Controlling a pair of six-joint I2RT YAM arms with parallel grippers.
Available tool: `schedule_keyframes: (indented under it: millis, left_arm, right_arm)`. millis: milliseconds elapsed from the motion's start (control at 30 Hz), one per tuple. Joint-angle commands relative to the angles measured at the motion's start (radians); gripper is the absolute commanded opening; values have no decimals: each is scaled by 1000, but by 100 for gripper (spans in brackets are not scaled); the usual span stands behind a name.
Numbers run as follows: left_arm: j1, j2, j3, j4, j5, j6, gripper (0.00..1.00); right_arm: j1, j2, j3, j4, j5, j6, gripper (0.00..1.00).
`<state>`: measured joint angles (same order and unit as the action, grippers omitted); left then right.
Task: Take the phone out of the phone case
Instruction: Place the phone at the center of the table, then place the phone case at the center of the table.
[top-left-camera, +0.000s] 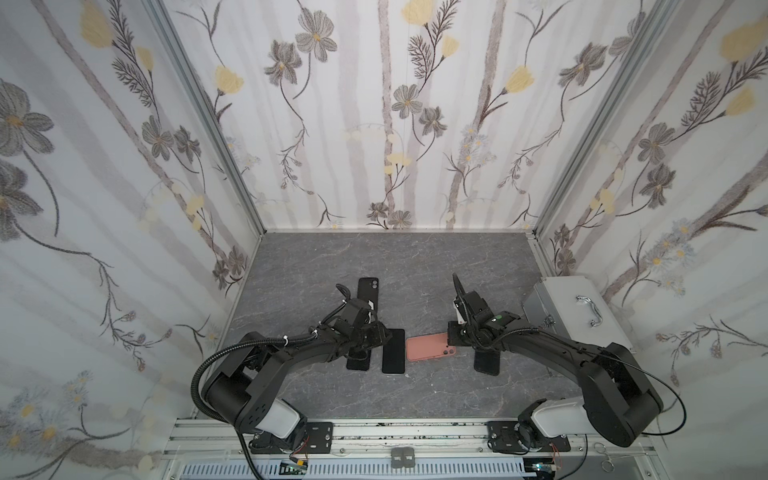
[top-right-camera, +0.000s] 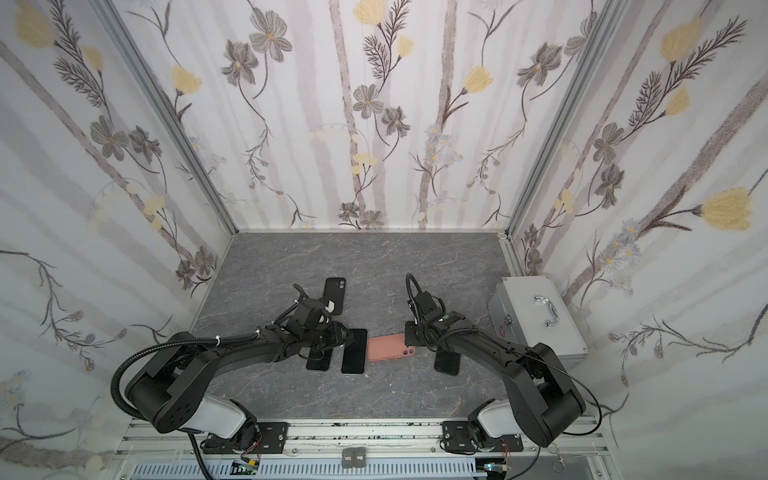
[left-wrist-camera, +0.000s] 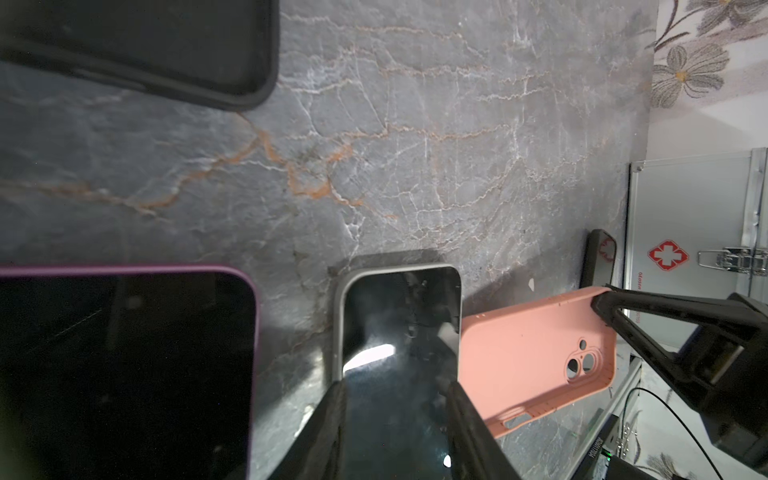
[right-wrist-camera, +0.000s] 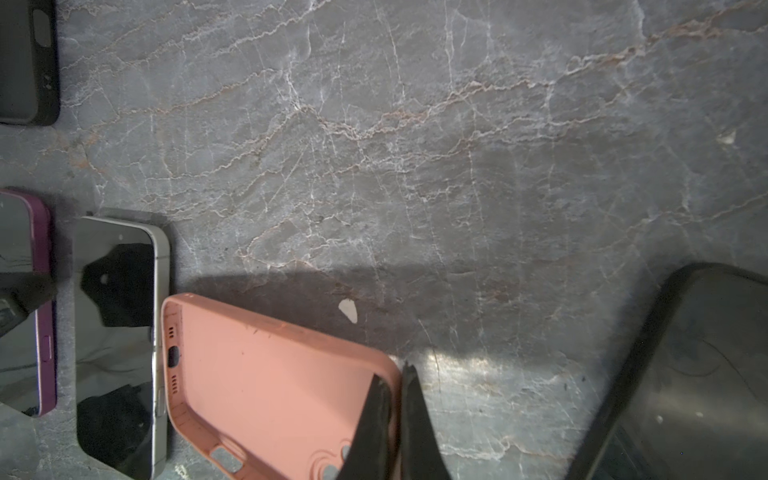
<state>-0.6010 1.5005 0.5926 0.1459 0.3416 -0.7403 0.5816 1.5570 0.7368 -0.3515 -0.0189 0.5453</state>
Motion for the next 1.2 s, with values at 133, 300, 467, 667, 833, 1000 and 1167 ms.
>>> schedule_keyframes:
  millis: [133, 300, 467, 667, 833, 1000, 1167]
  left_arm:
    - [3, -27, 16, -38, -51, 37, 41]
    - [-2, -154, 73, -67, -77, 140, 40]
    - [-27, -307, 133, -77, -120, 337, 40]
    - [-111, -343, 219, -119, -138, 575, 44]
    - [-192, -317, 278, -172, -189, 694, 47]
    - [-222, -304, 297, -204, -183, 760, 49]
    - [-232, -277, 322, -235, -182, 790, 48]
  right_arm:
    - [1, -14, 9, 2, 57, 0, 0]
    - [-2, -108, 52, -19, 155, -39, 0]
    - [-1, -278, 59, 88, 70, -167, 0]
    - [30, -311, 167, 48, -48, -326, 0]
    - [57, -305, 214, -1, -64, -399, 0]
    - [79, -305, 235, -27, -68, -448, 0]
    - [100, -294, 252, -47, -78, -471, 0]
